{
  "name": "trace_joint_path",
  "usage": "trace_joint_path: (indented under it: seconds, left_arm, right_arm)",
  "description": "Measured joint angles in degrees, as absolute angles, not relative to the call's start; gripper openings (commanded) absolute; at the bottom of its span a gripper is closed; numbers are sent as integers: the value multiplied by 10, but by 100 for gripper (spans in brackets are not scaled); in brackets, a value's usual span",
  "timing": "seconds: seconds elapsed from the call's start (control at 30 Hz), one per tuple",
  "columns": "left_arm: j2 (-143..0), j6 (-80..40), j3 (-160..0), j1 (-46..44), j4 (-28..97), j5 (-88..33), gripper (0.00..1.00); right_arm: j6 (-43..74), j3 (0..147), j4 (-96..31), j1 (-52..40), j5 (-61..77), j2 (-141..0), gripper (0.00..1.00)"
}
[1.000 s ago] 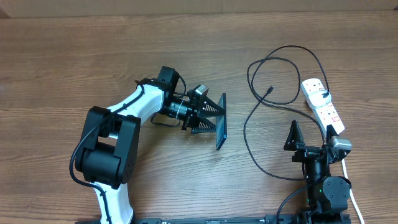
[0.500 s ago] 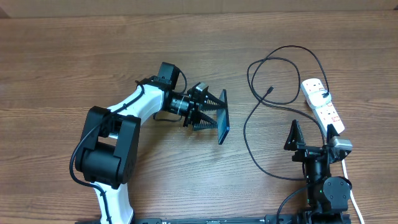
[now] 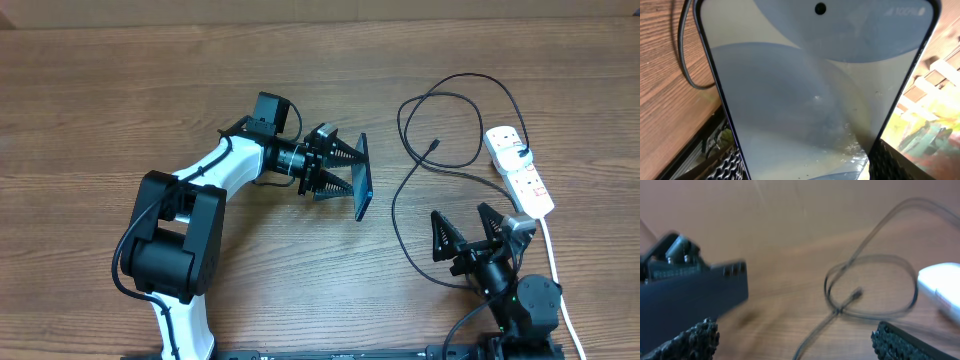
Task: Plug charger to phone and switch on socket
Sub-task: 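Lift the phone with the left gripper and tilt it upright, then reach the right gripper to the phone and grasp its edge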
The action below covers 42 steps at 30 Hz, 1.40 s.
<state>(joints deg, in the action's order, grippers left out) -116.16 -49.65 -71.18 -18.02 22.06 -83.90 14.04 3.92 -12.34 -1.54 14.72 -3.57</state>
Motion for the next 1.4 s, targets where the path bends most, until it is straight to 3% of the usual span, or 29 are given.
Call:
trace_joint_path:
  seconds: [0.43, 0.67, 0.83, 0.97, 1.13, 1.27, 1.4]
  left_arm:
    - [-1162, -510, -712, -180, 212, -843, 51]
    - [-1162, -511, -712, -180, 210, -844, 50]
    - [-1162, -511, -712, -180, 209, -844, 51]
    - [-1162, -511, -712, -180, 205, -844, 51]
    - [-1162, -511, -712, -180, 205, -844, 51]
    - [-1162, -511, -712, -180, 205, -844, 51]
    - [-1162, -511, -712, -180, 205, -844, 52]
  right_arm:
    - [150, 414, -500, -15, 224, -258, 100]
    - [150, 479, -466, -15, 399, -361, 100]
    - [137, 480, -389, -18, 403, -410, 84]
    - [132, 480, -386, -53, 350, -448, 83]
    - [164, 480, -392, -171, 212, -493, 84]
    - [214, 480, -394, -273, 91, -519, 100]
    - [273, 480, -397, -359, -9, -527, 100]
